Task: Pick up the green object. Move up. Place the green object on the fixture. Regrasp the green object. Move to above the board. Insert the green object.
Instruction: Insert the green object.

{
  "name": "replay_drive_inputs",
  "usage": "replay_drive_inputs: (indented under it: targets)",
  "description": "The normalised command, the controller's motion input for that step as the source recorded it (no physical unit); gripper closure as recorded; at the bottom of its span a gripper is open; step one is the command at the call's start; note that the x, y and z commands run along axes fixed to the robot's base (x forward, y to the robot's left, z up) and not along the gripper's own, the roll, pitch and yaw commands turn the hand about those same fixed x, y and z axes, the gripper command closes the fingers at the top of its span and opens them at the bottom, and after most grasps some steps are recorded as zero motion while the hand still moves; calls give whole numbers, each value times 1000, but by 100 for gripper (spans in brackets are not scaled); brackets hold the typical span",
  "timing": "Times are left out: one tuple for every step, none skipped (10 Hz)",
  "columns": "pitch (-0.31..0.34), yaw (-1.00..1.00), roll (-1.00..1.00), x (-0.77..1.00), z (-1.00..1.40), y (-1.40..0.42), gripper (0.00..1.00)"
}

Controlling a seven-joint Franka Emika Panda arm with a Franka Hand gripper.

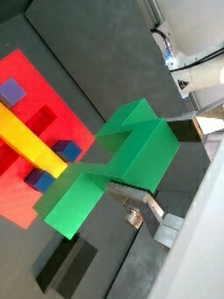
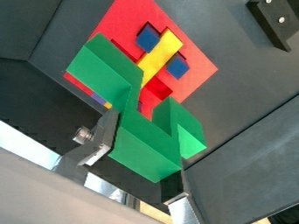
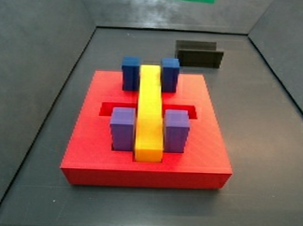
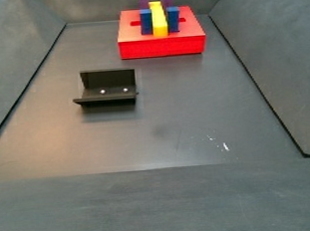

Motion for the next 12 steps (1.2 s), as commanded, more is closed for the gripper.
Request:
replay_drive_inputs:
  targets:
    - [-33,0,-19,26,-20,0,100]
    - [-29,-60,-14,274,-46,-66,100]
    - [-70,-146,-219,334,-246,0,100]
    - [-169,-40,-319,297,-371,0,100]
    - [-177,0,-279,317,-469,-214,100]
    - [-137,14,-167,214,-571,-326,100]
    - [-11,80,0,0,-709,-406,100]
    - [0,149,44,0,-769,-331,100]
    - [0,137,34,-123,-803,-223,100]
    - [-23,89,0,-151,-780,-114,100]
    - [-169,0,0,-209,-677,0,100]
    - [-151,0,-3,-226,-631,0,100]
